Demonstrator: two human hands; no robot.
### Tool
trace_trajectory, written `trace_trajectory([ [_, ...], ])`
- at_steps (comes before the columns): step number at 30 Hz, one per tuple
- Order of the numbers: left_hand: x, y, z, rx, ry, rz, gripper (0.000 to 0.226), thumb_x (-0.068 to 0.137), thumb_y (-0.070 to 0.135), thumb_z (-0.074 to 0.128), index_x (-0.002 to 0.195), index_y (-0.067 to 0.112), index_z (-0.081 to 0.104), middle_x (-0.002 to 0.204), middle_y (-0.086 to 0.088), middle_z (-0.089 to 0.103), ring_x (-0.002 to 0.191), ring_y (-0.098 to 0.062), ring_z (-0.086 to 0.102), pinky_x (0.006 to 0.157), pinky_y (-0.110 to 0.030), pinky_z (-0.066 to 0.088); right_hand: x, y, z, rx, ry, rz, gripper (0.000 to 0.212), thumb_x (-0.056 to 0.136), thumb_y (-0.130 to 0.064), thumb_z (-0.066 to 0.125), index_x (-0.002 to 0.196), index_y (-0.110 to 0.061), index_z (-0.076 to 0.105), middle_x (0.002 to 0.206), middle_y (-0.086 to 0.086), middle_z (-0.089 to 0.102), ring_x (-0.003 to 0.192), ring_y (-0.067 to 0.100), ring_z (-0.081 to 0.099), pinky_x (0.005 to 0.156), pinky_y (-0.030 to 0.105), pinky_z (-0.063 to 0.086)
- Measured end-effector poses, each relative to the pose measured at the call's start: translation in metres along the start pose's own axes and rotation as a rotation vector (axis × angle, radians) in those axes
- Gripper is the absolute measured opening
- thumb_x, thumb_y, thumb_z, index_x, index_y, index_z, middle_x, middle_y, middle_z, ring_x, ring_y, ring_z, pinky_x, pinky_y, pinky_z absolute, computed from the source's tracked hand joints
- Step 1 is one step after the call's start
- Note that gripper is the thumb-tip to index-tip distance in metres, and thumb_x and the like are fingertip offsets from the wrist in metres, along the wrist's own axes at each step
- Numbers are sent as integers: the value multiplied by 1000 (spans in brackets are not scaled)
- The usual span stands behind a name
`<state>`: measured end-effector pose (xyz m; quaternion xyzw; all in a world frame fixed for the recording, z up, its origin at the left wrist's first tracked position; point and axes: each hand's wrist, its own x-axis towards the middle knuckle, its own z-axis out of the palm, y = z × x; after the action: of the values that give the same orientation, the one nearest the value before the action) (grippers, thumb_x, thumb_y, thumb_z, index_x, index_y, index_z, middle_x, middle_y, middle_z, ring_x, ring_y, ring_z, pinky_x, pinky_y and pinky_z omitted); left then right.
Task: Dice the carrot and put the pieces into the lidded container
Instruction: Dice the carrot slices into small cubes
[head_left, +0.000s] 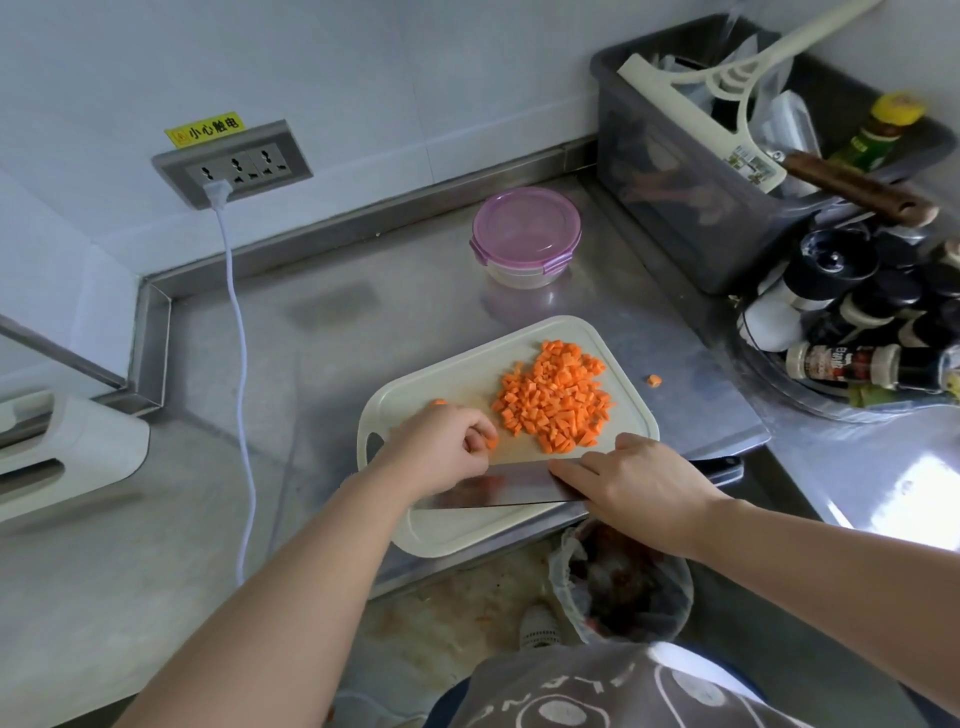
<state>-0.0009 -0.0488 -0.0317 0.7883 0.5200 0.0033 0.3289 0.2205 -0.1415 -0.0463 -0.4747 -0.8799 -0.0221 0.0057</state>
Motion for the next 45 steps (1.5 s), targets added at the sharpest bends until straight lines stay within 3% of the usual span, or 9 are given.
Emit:
trace_trajectory([
  [7, 7, -33, -28, -324, 233, -181, 17, 80, 7, 66, 83, 24, 65, 77, 9, 66, 66, -11, 60, 69, -28, 50, -22, 29, 2, 240, 82, 253, 35, 74, -12, 78, 107, -21, 70, 60, -4, 63, 42, 23, 51, 34, 29, 43],
  [11, -1, -20, 4, -244, 197, -176, 21, 79, 8, 66, 78, 28, 64, 74, 13, 64, 68, -4, 60, 69, -19, 44, -18, 40, 0, 377, 76, 537, 31, 95, -21, 54, 125, -24, 62, 73, 1, 69, 56, 25, 60, 47, 31, 44],
  [15, -4, 1, 40, 103, 164, 1, 21, 84, 14, 59, 102, 19, 68, 99, 8, 65, 90, -14, 62, 80, -27, 49, -4, 43, -3, 472, 62, 678, 35, 99, -26, 45, 132, -26, 55, 72, 3, 64, 66, 27, 58, 55, 30, 37],
  [21, -8, -4, 58, 182, 234, 152, 9, 84, 13, 65, 92, 14, 69, 95, 1, 66, 83, -24, 64, 73, -36, 51, 8, 39, -10, 505, 131, 677, 36, 99, -30, 43, 132, -26, 55, 87, 9, 66, 75, 32, 61, 60, 30, 38],
  [25, -7, -5, 39, -15, 283, 61, 10, 89, 21, 64, 94, 16, 71, 94, 6, 68, 81, -13, 63, 73, -27, 48, 10, 35, -14, 519, 160, 657, 36, 99, -30, 44, 131, -22, 57, 73, 5, 59, 62, 26, 49, 58, 30, 37],
  [28, 9, -7, 20, -74, 382, -54, 12, 89, 19, 63, 98, 16, 72, 95, 3, 69, 78, -11, 59, 70, -21, 41, 9, 35, -15, 522, 185, 648, 35, 98, -29, 45, 130, -21, 58, 81, 9, 67, 68, 30, 59, 59, 31, 41],
  [38, 49, 24, 14, 495, 32, -339, 41, 80, 46, 62, 116, 26, 62, 119, -1, 56, 116, -24, 49, 91, -35, 36, 4, 37, -22, 555, 170, 671, 35, 99, -27, 44, 132, -23, 56, 81, 5, 68, 71, 27, 63, 63, 33, 48],
  [41, 52, 27, 19, 498, 34, -354, 30, 82, 41, 60, 108, 27, 65, 113, -2, 61, 111, -25, 52, 84, -34, 35, 3, 37, -22, 560, 170, 681, 35, 99, -26, 45, 132, -23, 56, 83, 4, 68, 72, 26, 63, 64, 33, 49],
  [45, 54, 28, 20, 397, 52, -369, 25, 83, 30, 61, 108, 27, 65, 113, -1, 65, 113, -24, 55, 95, -35, 37, 3, 37, -23, 566, 171, 679, 34, 100, -26, 44, 132, -22, 56, 85, 5, 69, 71, 25, 63, 65, 35, 51],
])
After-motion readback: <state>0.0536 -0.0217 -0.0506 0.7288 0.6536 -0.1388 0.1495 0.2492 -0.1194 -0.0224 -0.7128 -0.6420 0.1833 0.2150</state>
